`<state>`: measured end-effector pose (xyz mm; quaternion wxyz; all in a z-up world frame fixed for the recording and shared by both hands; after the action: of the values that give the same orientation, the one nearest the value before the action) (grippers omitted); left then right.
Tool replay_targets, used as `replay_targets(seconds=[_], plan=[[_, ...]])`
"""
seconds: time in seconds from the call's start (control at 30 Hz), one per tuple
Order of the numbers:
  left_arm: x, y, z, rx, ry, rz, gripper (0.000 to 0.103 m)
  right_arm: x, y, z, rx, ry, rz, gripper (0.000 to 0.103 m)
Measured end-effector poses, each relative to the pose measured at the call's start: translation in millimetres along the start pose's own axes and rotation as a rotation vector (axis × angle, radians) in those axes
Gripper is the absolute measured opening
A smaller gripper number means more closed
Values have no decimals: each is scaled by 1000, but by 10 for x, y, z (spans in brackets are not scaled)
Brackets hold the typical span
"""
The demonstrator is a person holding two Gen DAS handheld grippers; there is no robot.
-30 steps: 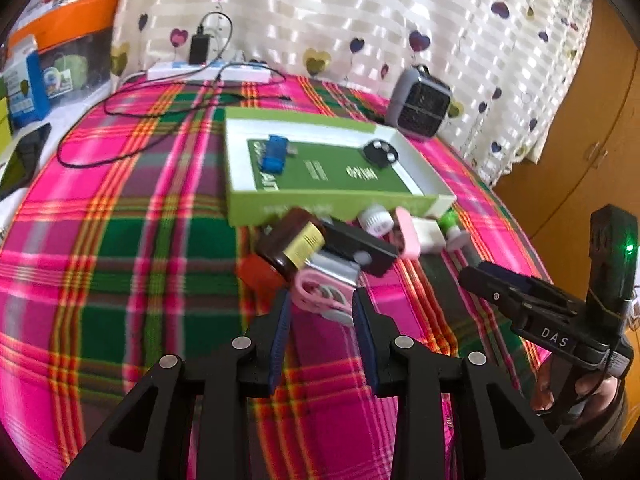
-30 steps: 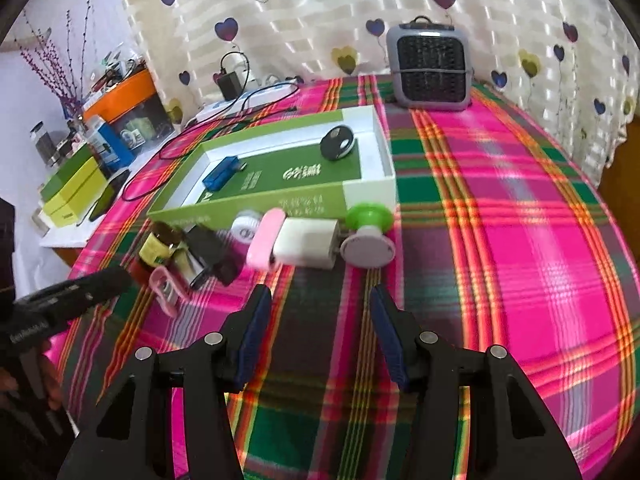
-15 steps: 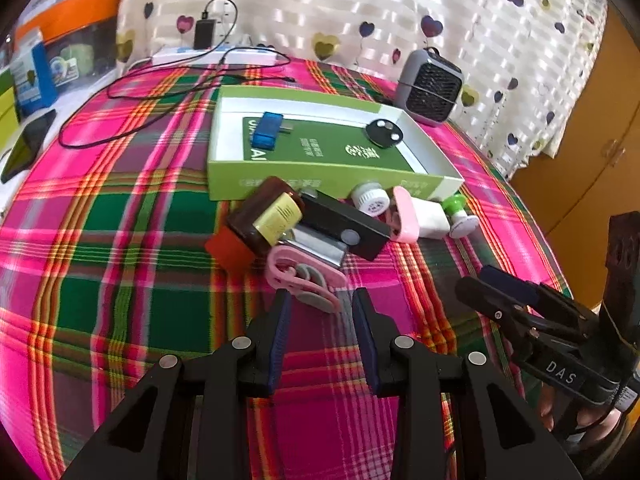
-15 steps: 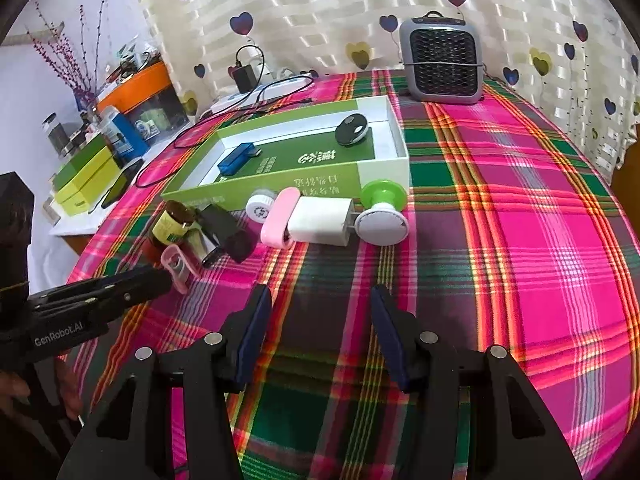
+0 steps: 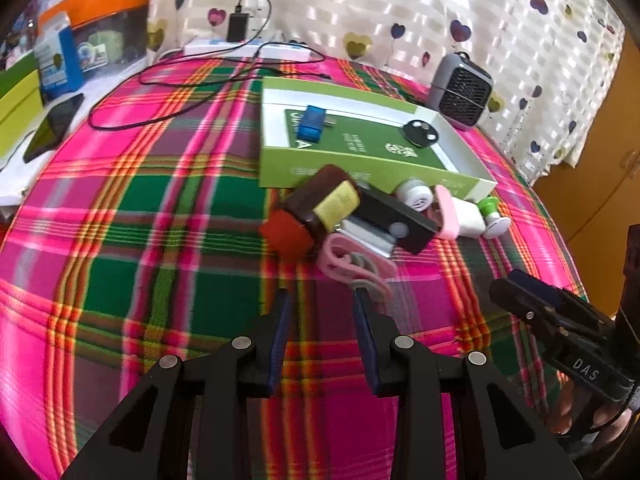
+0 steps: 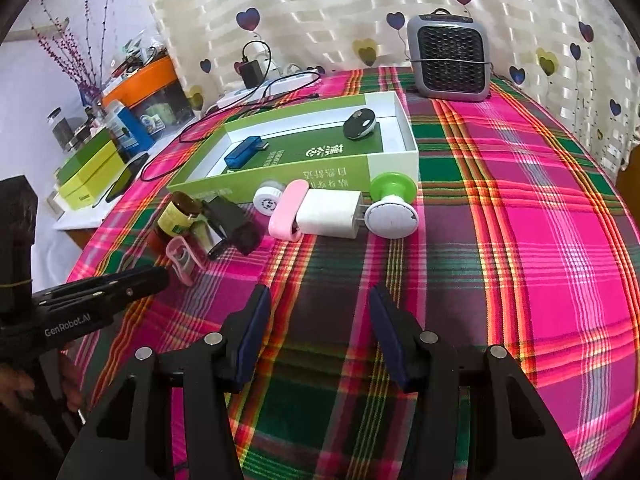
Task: Organize rigid objects
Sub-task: 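Withdraw both open tools from the box back toward the remaining items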
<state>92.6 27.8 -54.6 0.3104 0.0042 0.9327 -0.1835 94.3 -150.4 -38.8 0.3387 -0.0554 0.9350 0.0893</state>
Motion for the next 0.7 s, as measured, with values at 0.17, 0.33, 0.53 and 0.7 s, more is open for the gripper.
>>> replay_targets(seconds=[0.17, 0.33, 0.53, 0.7], plan=[[-10, -92, -3, 35, -2, 9, 31, 7, 14, 12, 0, 4, -7, 52], [-22, -286, 61, 49, 14, 42, 31, 13, 25, 19, -7, 7, -11, 52], [-81, -256, 116, 15, 12, -5, 31, 20, 26, 40, -19, 13, -17, 52], [-51, -272, 181, 7, 29, -9, 31, 15, 63, 54, -32, 18, -40, 52]])
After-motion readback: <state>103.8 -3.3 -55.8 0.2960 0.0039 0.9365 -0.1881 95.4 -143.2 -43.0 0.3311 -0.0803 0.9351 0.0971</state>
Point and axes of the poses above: each gripper's, at about its wrist camera, not at the fingertips, and z roughly the way its jaws point, y to its left, x to its underside, the point moved 8 cm from there along z, roughly the way its jaws point, and after that the axes turned 9 degrees about x, right-handed, at the moved point
